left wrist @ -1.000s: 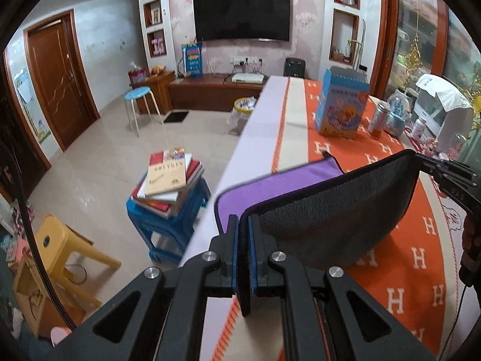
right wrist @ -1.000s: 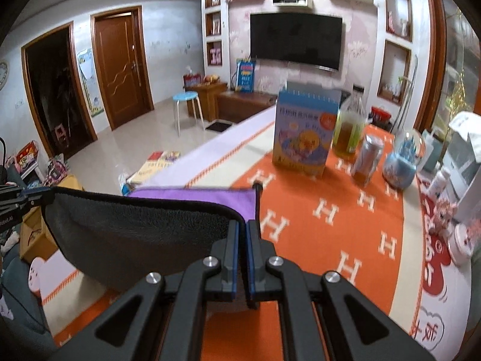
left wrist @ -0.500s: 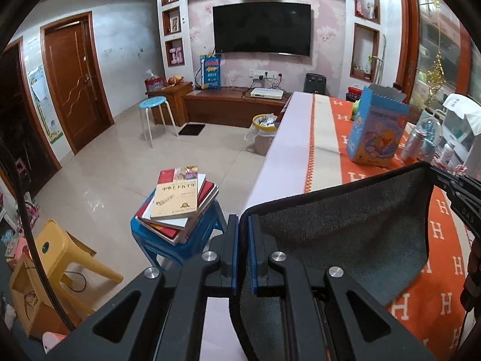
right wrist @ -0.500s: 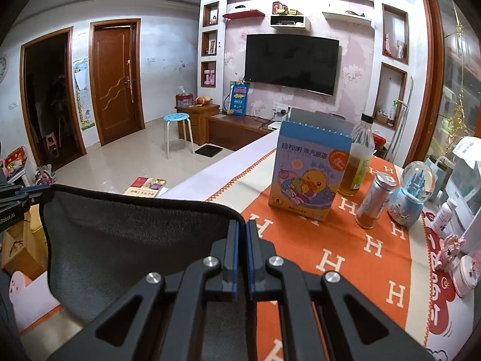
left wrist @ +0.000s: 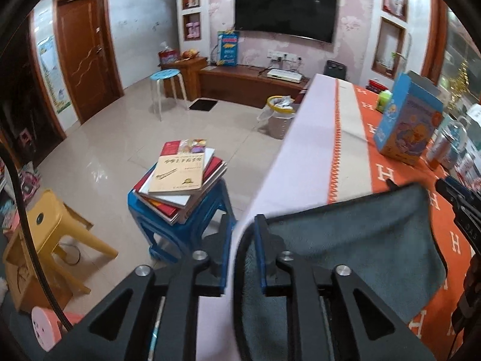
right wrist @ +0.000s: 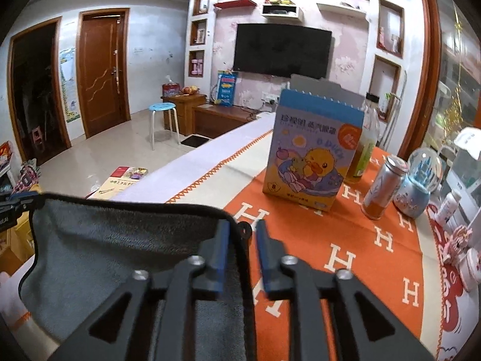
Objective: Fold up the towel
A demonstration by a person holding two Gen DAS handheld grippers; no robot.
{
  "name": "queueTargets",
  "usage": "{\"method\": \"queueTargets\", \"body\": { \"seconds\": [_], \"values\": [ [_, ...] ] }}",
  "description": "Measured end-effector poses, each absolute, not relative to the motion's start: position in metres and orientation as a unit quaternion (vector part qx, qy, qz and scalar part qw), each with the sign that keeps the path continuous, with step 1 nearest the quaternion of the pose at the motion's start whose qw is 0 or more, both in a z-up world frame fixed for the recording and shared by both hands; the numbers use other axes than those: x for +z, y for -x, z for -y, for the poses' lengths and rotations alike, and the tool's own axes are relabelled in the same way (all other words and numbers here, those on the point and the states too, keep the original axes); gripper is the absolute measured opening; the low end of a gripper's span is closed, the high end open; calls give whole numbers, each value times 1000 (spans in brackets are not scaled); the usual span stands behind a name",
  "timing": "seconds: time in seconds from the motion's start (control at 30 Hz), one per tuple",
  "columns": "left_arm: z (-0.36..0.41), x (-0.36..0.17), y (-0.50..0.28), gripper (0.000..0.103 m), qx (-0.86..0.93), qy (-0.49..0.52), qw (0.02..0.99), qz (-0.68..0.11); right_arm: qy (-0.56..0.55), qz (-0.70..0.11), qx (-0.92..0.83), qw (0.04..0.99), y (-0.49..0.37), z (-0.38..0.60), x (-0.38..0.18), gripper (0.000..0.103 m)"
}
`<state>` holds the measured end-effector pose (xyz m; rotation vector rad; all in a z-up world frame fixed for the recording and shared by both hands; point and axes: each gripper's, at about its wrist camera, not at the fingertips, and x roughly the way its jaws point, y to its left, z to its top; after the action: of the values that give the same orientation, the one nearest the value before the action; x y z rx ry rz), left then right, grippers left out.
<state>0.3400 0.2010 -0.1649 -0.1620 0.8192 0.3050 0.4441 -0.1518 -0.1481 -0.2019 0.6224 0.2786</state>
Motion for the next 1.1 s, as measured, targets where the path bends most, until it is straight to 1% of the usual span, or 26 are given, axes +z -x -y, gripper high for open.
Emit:
{"method": "queueTargets", "body": {
  "seconds": [0.03,0.07,0.1,0.17,0.23,0.43,0.57,0.77,0.9,1.0,1.1],
  "values": [
    [-205,-165,-340,20,155,81,900,-399,95,-307,134,937,-445,153,-148,34],
    [-208,-164,-339,21,160,84,898,-400,89,-311,134,937,-447,154,-148,36],
    [-211,-163,-338,24,162,88,897,-402,84,-315,135,936,-448,155,-148,37],
    [-217,-160,-334,28,165,96,894,-405,83,-316,130,936,-448,156,-147,44],
    [-221,-156,-329,35,167,97,892,-410,89,-312,123,938,-445,156,-143,50],
    [-222,-147,-307,38,161,93,885,-428,78,-303,104,944,-431,164,-121,63],
    [-220,-140,-286,39,154,91,882,-435,67,-304,100,945,-407,168,-108,72],
    [-219,-132,-254,39,135,96,881,-443,49,-301,79,949,-357,174,-98,76],
    [-213,-129,-228,40,126,71,880,-453,50,-297,57,952,-319,177,-94,77],
    [-209,-126,-209,43,122,57,879,-457,41,-296,41,954,-287,181,-92,77],
    [-204,-121,-185,44,115,47,881,-456,35,-293,24,955,-259,186,-89,77]
  ]
}}
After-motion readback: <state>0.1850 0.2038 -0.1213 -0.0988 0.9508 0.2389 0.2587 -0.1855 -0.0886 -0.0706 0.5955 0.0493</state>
